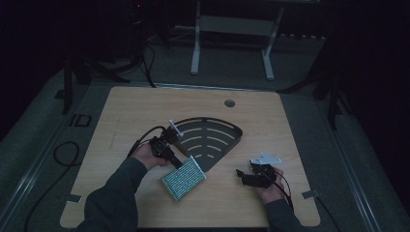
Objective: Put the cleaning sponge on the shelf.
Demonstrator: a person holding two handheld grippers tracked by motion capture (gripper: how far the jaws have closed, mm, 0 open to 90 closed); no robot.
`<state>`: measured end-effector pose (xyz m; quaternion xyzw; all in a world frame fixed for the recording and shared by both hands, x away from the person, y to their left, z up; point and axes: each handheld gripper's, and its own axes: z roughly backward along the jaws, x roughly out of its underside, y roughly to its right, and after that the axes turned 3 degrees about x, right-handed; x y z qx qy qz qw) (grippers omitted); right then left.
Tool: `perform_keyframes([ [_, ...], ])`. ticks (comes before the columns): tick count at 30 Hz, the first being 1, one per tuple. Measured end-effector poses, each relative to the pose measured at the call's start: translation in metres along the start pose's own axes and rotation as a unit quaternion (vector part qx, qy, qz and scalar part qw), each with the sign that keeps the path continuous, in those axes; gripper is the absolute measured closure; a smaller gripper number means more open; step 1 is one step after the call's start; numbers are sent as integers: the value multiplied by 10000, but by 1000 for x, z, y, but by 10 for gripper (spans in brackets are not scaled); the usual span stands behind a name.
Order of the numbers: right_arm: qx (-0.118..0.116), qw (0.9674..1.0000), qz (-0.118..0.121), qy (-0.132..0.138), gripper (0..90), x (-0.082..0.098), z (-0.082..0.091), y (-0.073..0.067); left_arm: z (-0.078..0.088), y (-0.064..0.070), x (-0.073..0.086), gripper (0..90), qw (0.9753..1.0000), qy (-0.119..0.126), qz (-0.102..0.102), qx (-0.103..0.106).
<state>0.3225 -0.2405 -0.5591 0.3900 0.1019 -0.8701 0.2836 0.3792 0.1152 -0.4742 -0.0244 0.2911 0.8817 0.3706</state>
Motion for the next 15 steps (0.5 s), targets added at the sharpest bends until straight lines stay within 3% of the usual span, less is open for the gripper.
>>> perform_keyframes([
  [15,-2,10000,-4,1,281,0,0,0,1,4,-18,900,10000,40,-63,-12],
])
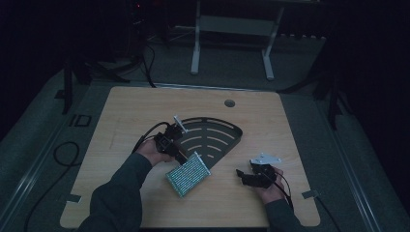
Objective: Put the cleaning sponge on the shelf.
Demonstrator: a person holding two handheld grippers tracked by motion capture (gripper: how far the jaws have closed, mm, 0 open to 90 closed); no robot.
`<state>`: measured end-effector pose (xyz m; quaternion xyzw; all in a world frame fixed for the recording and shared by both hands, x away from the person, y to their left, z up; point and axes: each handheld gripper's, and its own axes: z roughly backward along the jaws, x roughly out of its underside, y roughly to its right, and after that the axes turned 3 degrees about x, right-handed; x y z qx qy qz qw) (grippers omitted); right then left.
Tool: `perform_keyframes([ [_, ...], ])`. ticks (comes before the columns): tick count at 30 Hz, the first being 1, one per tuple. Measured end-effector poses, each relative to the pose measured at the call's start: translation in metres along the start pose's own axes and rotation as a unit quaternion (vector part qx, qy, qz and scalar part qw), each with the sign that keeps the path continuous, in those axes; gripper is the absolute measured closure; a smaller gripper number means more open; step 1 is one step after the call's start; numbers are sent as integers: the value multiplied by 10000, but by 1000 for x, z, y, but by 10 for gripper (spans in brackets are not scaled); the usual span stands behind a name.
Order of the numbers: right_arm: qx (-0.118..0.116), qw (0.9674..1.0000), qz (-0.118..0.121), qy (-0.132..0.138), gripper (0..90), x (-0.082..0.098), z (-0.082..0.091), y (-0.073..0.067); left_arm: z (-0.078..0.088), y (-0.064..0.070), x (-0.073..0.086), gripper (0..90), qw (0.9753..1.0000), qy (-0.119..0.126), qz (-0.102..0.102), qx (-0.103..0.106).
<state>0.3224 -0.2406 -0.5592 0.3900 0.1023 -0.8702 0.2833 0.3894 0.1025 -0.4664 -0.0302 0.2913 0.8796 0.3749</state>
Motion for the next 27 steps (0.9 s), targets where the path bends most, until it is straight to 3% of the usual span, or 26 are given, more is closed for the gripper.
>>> perform_keyframes([
  [27,-8,10000,2,-4,280,0,0,0,9,3,-19,900,9999,118,37,-58],
])
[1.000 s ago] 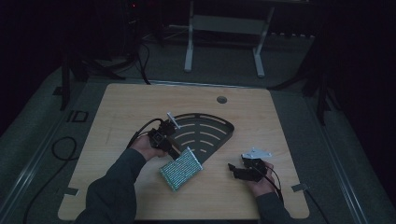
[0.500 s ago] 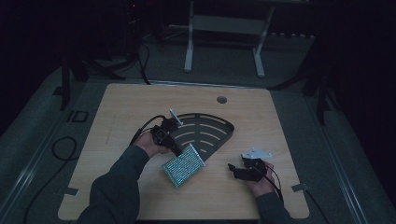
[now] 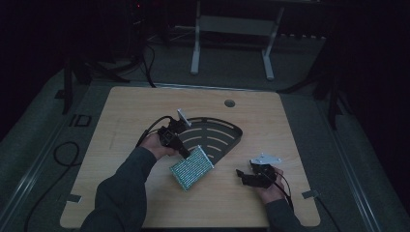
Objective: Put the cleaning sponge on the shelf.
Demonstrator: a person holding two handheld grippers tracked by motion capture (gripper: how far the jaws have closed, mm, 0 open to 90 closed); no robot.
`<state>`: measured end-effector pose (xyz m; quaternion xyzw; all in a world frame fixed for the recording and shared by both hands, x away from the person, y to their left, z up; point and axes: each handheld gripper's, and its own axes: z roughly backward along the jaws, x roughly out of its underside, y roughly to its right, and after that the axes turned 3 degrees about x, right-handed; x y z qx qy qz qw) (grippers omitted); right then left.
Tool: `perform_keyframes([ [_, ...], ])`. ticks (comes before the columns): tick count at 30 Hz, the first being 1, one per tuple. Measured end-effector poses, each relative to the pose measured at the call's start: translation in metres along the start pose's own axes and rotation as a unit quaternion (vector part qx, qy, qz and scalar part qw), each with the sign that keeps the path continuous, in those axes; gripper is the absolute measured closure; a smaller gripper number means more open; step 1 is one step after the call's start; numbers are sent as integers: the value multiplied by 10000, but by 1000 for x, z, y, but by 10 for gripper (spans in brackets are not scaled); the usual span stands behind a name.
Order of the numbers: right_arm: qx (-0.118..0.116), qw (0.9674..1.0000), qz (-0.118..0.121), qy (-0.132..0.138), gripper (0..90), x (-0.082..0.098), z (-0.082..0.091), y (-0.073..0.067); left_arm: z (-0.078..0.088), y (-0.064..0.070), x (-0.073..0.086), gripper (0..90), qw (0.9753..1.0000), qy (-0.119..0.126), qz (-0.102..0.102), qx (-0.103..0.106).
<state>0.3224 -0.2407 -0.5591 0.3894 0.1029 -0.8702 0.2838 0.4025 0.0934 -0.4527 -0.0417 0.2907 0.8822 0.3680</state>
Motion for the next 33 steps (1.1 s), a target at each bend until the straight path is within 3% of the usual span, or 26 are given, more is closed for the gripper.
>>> perform_keyframes([
  [16,-2,10000,1,2,280,0,0,0,4,5,-15,900,9998,-20,-52,-170],
  [25,-4,10000,2,1,280,0,0,0,3,1,-21,900,9998,37,32,-176],
  [33,-4,10000,2,0,280,0,0,0,4,3,-32,900,9998,59,-27,-203],
])
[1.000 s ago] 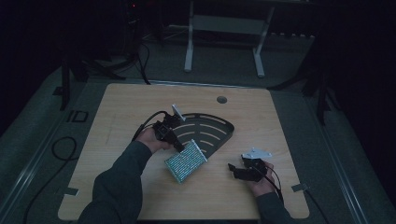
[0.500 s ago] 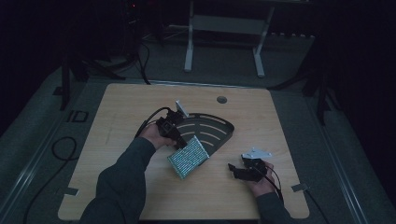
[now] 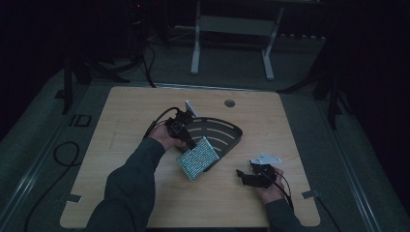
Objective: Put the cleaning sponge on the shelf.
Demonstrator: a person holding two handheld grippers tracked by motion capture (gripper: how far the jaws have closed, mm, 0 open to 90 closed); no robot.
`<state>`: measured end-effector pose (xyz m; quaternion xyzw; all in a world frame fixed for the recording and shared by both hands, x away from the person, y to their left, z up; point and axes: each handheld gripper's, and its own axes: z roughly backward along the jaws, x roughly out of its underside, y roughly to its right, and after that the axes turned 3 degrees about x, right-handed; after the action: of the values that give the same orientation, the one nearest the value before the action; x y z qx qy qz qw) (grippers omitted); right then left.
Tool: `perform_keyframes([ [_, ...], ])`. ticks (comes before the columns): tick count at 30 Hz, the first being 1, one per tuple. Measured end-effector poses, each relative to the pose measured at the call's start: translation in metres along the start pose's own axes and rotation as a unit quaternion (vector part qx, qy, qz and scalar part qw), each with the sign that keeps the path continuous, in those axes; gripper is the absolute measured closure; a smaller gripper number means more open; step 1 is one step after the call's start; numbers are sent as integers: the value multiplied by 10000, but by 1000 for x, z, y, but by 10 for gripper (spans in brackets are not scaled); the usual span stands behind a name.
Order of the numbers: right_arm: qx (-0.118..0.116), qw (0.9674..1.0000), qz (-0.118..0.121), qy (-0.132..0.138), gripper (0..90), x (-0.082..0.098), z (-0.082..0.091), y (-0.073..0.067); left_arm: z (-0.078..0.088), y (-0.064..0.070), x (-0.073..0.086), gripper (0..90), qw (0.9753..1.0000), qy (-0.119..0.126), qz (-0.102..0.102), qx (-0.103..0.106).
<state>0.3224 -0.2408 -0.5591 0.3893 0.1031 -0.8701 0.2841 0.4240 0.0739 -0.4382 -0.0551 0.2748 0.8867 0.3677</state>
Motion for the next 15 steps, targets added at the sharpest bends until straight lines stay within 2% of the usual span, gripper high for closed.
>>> perform_keyframes([
  [15,-8,10000,1,2,280,0,0,0,-4,-6,-10,900,10000,35,46,-2],
])
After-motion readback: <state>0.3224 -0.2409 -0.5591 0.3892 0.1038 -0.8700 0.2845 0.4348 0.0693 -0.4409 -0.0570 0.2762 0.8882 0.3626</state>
